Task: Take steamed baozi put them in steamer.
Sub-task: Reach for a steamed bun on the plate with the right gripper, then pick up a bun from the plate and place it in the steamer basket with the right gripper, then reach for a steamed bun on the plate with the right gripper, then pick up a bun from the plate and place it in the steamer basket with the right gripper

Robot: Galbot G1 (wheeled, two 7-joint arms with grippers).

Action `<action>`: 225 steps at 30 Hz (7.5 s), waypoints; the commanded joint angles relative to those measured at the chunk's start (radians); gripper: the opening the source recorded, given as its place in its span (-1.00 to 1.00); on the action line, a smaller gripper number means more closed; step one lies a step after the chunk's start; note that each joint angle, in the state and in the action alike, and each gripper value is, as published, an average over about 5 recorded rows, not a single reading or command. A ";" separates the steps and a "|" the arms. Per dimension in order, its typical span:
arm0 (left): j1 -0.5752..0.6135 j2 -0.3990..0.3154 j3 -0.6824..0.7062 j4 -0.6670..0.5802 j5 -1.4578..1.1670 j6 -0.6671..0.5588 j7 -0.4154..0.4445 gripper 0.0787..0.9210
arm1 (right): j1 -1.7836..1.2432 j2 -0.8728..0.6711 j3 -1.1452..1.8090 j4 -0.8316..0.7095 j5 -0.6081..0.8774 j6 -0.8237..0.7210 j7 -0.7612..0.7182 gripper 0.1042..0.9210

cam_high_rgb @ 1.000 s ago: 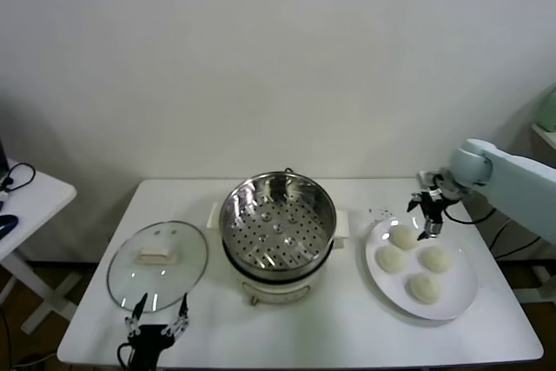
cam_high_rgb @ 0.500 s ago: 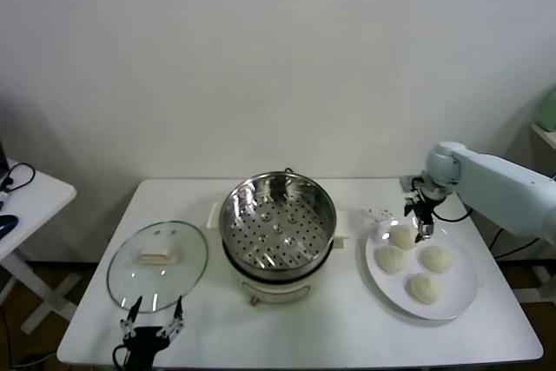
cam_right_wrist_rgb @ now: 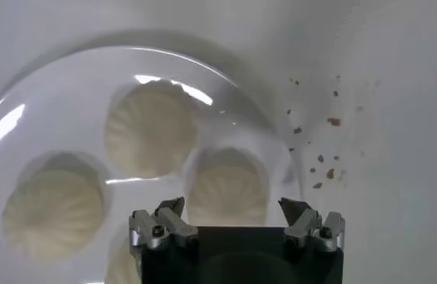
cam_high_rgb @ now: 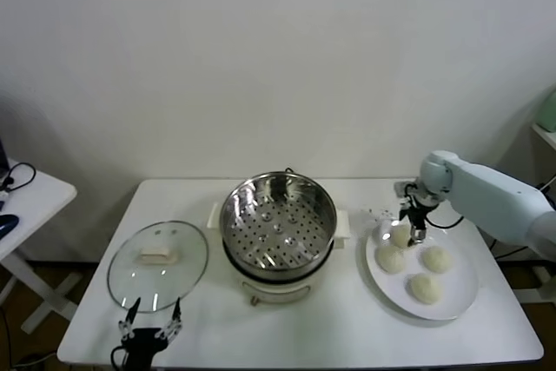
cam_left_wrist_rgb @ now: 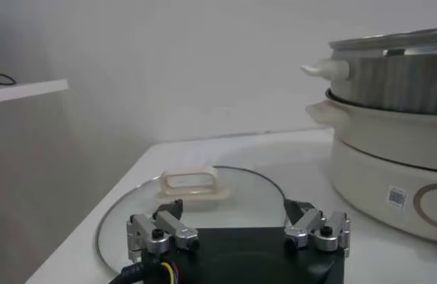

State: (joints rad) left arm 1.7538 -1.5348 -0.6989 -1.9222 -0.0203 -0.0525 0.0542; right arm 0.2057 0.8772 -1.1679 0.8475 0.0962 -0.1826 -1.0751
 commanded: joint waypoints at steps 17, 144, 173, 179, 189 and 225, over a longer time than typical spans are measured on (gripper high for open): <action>-0.008 -0.003 0.003 0.018 0.018 0.004 0.000 0.77 | -0.056 -0.032 0.073 0.026 -0.007 -0.024 0.027 0.42; -0.018 -0.009 -0.027 0.099 0.091 -0.047 -0.041 0.77 | 0.337 -0.181 -0.614 0.537 0.411 -0.182 0.408 0.76; -0.017 -0.009 -0.047 0.115 0.092 -0.052 -0.041 0.77 | 0.227 -0.095 -0.487 0.447 0.394 -0.164 0.374 0.44; -0.017 -0.010 -0.048 0.111 0.093 -0.052 -0.041 0.77 | 0.244 -0.088 -0.482 0.447 0.391 -0.168 0.360 0.24; -0.016 -0.011 -0.047 0.108 0.094 -0.052 -0.041 0.77 | 0.573 -0.070 -0.660 0.549 0.464 -0.117 0.233 0.20; -0.031 0.009 -0.032 0.055 0.095 -0.036 -0.024 0.77 | 0.627 0.595 -0.421 0.490 0.877 -0.362 0.392 0.20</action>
State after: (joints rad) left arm 1.7248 -1.5261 -0.7318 -1.8578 0.0747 -0.0917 0.0282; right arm 1.0309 1.2812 -1.6548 1.4252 1.0030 -0.4762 -0.7861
